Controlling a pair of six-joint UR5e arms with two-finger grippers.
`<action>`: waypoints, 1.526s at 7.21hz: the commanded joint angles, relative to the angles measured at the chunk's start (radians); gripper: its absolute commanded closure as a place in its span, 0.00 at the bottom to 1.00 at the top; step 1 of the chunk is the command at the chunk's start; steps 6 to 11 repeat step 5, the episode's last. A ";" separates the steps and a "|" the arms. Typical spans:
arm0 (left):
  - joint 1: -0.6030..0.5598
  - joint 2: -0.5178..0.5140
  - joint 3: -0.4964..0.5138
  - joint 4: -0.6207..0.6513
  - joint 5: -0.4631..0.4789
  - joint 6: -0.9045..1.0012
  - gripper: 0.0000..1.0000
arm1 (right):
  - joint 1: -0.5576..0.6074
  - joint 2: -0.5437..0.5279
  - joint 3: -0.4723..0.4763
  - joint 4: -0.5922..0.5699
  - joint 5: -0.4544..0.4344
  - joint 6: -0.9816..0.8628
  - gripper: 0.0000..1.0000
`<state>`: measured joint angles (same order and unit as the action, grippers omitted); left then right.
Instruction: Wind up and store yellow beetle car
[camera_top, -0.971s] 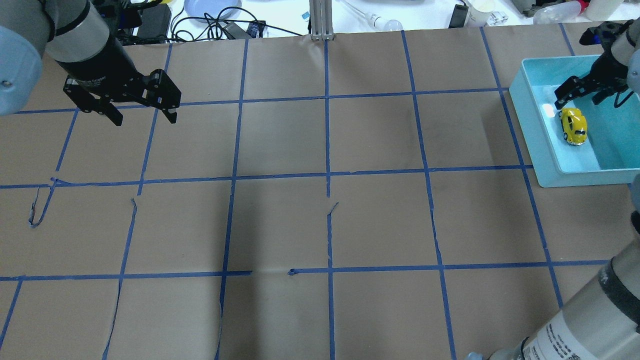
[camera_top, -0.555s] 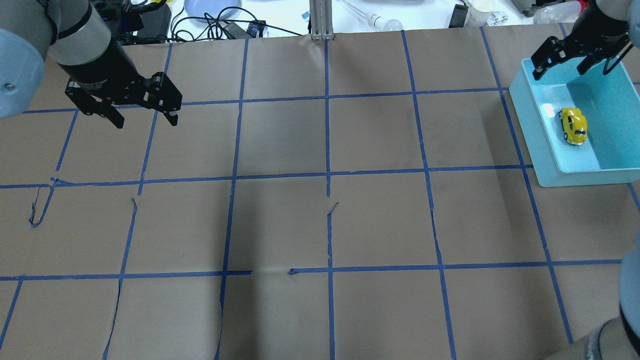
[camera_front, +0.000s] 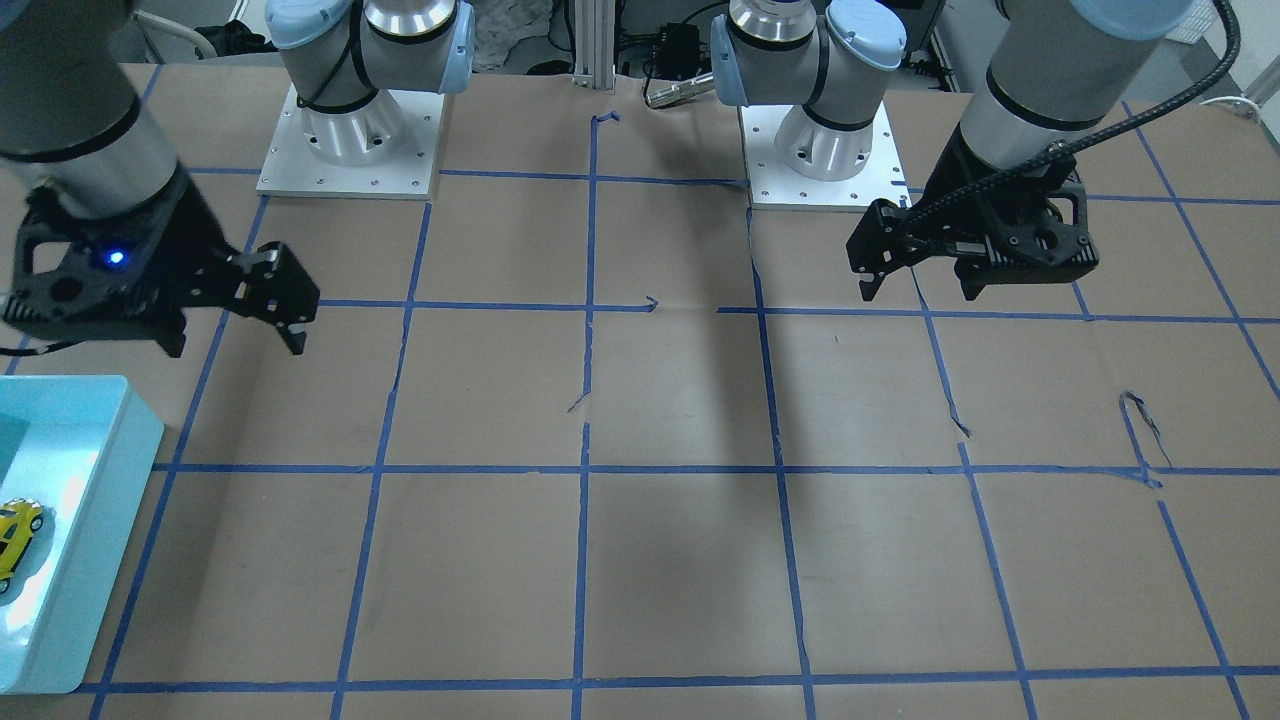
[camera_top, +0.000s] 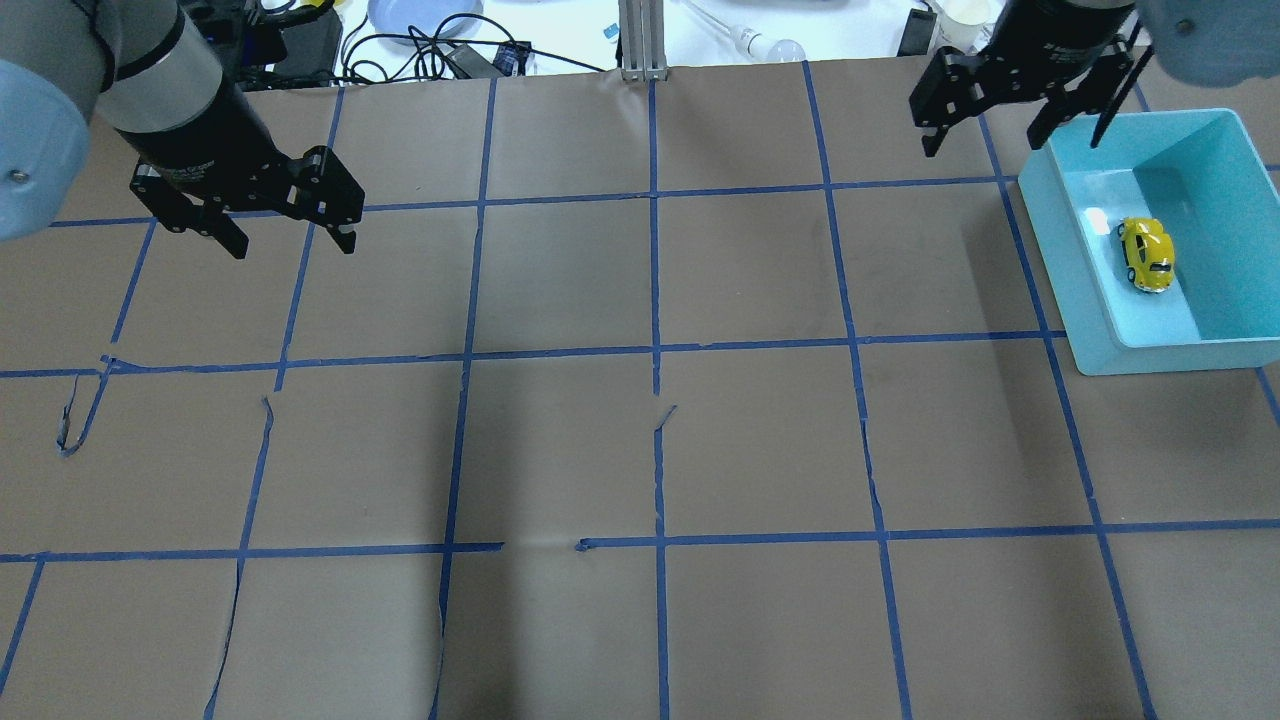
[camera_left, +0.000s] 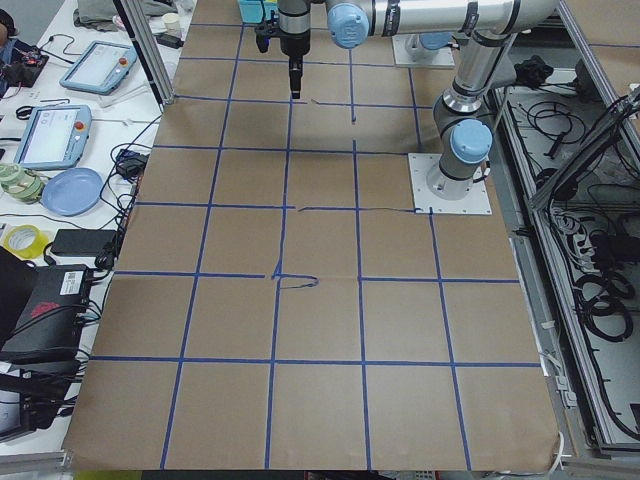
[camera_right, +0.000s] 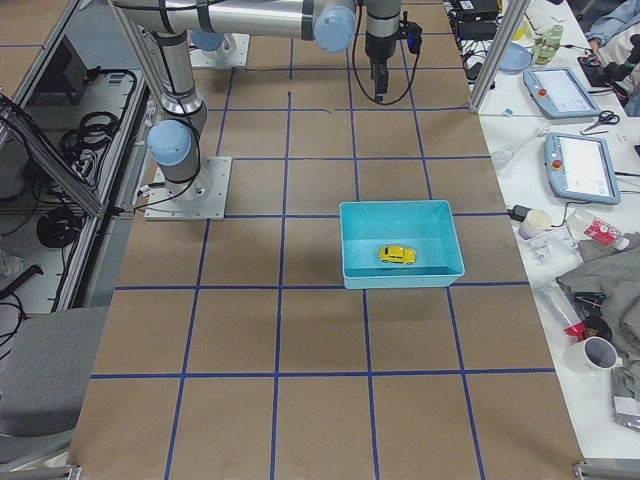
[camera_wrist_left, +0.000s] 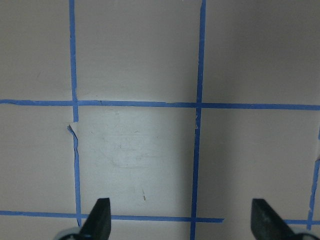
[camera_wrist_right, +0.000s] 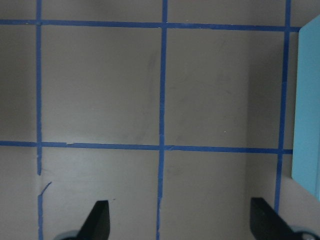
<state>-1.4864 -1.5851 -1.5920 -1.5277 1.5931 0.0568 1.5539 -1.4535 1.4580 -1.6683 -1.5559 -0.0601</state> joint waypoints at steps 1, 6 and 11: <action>0.000 0.002 0.001 0.000 0.002 -0.002 0.00 | 0.046 -0.027 0.005 0.005 0.023 0.042 0.00; 0.000 0.002 0.001 0.003 0.001 -0.002 0.00 | 0.045 -0.033 0.036 0.005 0.011 0.031 0.00; 0.000 0.002 0.001 0.003 0.001 -0.002 0.00 | 0.045 -0.033 0.036 0.005 0.011 0.031 0.00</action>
